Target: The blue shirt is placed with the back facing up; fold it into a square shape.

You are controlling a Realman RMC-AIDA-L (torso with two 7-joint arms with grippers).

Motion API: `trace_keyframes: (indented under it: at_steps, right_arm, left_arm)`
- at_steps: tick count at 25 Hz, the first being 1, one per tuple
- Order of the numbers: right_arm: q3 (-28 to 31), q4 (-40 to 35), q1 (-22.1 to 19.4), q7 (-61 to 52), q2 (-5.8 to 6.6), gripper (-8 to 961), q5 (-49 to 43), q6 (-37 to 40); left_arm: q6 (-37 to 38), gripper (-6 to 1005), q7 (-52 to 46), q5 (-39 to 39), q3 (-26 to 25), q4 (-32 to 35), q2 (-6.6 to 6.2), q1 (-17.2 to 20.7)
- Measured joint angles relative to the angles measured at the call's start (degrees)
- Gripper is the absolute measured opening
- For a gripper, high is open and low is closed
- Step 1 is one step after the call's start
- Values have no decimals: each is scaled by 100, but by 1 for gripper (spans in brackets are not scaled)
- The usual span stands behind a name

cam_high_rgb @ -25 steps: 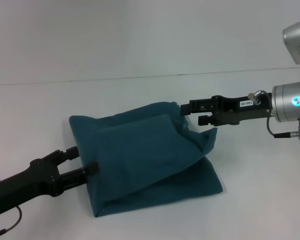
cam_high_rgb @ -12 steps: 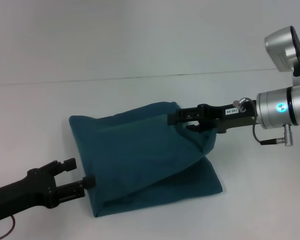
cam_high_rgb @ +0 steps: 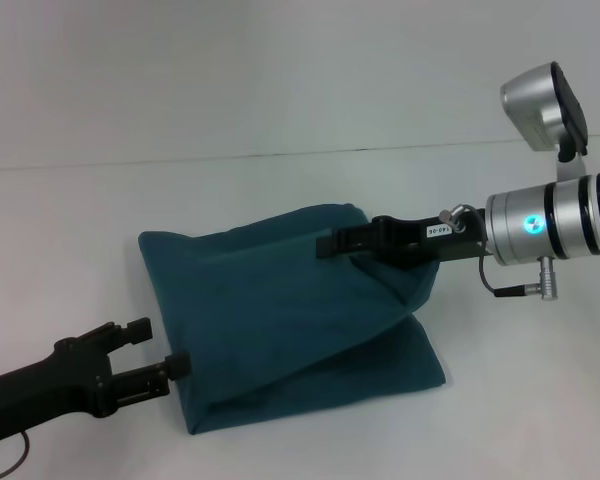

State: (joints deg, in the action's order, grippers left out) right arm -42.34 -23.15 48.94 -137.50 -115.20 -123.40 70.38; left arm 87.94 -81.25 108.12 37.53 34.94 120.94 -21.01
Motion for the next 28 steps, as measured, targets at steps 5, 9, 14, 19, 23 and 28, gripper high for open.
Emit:
trace_keyframes:
  at_steps: [5,9,14,19,23,28]
  right_arm:
    - [57,-56,-145,195,-8,730,48,12]
    - [97,-64,-334,589,30,580,382,132]
    - [101,-67,-499,1021,71,374,826,268]
    - [73,-67,-518,1024,55,225,843,147]
    - [31,-38,-494,972,43,120,801,-16]
    - [-118,-33,-485,880,82,33,729,-29]
  left_arm:
    - [-3,935,-11,-27,0,-16,0,-16]
    - [8,935,-26,-32,0,-30,24,-40]
    - [17,935,-100,-37,0,-31,46,-62]
    - [22,934,-126,-46,5,-32,54,-75]
    - [13,934,-138,-47,9,-39,53,-80]
    - [15,934,-138,-32,9,-47,54,-80]
